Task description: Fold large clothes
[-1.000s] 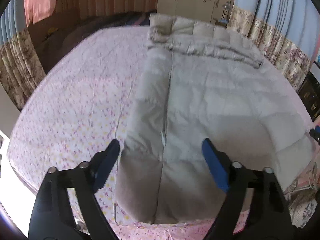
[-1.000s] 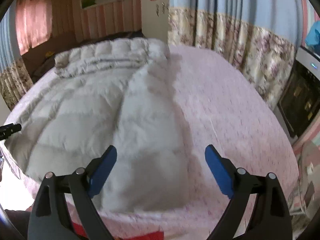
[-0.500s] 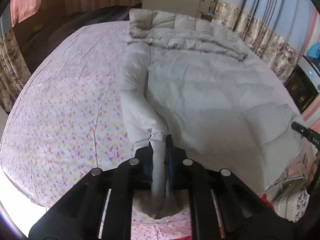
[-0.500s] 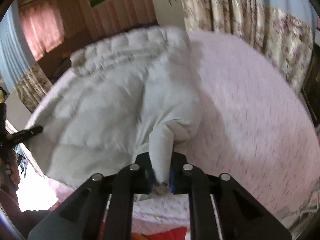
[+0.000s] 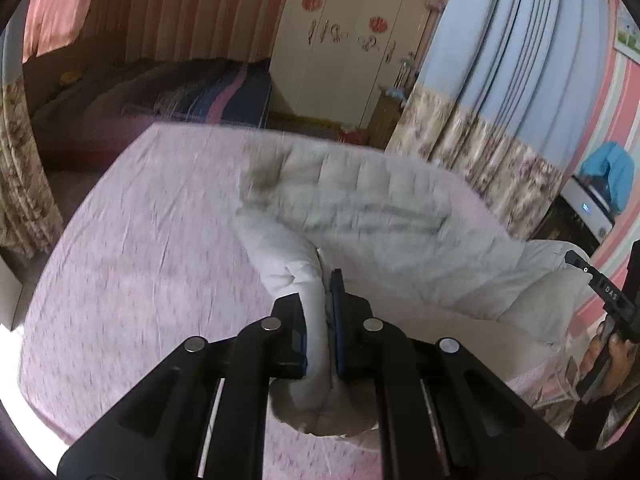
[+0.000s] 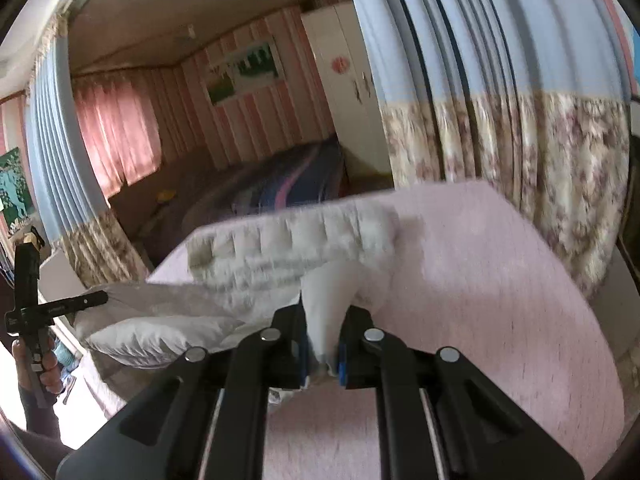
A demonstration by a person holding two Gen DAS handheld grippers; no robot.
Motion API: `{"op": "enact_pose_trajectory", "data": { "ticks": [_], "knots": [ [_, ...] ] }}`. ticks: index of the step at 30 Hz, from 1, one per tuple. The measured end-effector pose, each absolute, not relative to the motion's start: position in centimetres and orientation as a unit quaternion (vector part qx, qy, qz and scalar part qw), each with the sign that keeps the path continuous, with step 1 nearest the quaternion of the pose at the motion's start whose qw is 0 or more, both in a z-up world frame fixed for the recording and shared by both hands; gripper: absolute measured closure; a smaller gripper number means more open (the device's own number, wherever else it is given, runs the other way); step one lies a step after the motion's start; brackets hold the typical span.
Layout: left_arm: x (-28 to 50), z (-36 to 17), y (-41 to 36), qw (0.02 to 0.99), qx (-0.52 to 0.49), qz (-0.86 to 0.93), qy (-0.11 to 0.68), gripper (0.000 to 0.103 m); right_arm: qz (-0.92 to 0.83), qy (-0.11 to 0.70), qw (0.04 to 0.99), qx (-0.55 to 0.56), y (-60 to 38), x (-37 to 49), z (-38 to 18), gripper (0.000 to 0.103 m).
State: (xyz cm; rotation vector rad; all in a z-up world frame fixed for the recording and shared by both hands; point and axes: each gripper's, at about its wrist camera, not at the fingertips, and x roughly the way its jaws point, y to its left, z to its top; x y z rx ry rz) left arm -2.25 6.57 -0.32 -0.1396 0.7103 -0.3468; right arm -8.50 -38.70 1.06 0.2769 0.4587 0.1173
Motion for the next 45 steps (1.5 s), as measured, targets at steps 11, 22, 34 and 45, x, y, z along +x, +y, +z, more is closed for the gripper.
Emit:
{"op": "enact_pose_trajectory", "data": {
  "ticks": [11, 22, 34, 45],
  "knots": [
    [5.1, 3.5, 4.9, 0.936, -0.039, -0.157, 0.313, 0.094, 0.056, 0.192, 0.974, 0.106, -39.1, -1.1, 4.4, 0.093],
    [20.9, 3.1, 1.7, 0.933, 0.008, -0.121, 0.340, 0.091, 0.009, 0.257, 0.965, 0.057, -39.8, 17.1, 5.6, 0.093],
    [34.5, -5.7, 1.4, 0.888, 0.013, -0.085, 0.452, 0.072, 0.000, 0.409, 0.911, 0.058, -39.9, 31.0, -4.8, 0.071],
    [30.4, 1.1, 4.9, 0.923, -0.045, -0.119, 0.362, 0.003, 0.081, 0.310, 0.934, 0.160, -42.6, 24.1, 2.2, 0.021]
  ]
}}
